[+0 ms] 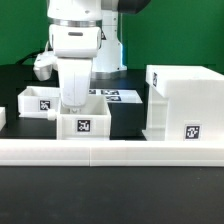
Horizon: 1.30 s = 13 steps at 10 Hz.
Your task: Assemble drawer
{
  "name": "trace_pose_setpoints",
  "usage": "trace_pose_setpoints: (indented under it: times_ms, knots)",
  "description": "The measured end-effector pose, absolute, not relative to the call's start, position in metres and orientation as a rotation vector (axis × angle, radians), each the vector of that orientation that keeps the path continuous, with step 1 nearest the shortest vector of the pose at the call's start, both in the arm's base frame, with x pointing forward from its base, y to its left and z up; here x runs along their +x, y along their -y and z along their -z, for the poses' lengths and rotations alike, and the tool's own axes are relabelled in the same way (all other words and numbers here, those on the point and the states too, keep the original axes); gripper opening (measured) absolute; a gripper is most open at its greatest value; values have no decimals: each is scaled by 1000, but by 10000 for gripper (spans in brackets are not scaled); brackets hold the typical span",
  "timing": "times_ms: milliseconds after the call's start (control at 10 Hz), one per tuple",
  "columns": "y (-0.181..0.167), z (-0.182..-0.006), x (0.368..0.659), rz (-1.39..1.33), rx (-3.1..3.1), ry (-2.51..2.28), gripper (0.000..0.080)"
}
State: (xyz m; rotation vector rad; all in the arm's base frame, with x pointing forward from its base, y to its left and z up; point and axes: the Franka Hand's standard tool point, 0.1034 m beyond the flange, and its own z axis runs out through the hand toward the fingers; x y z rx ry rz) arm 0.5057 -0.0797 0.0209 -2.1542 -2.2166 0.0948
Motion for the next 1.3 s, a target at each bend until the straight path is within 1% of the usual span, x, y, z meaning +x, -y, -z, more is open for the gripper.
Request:
trace_pose_setpoints:
  times_ms: [500,900,1000,1300]
  knots:
    - [54,-18,524,-26,-2202,2234,44]
    - [56,-17,524,-12,-2242,2208,44]
    - [52,-16,525,-11,-2235,2212,44]
    - [34,-20,536,-3,-2251,2188,44]
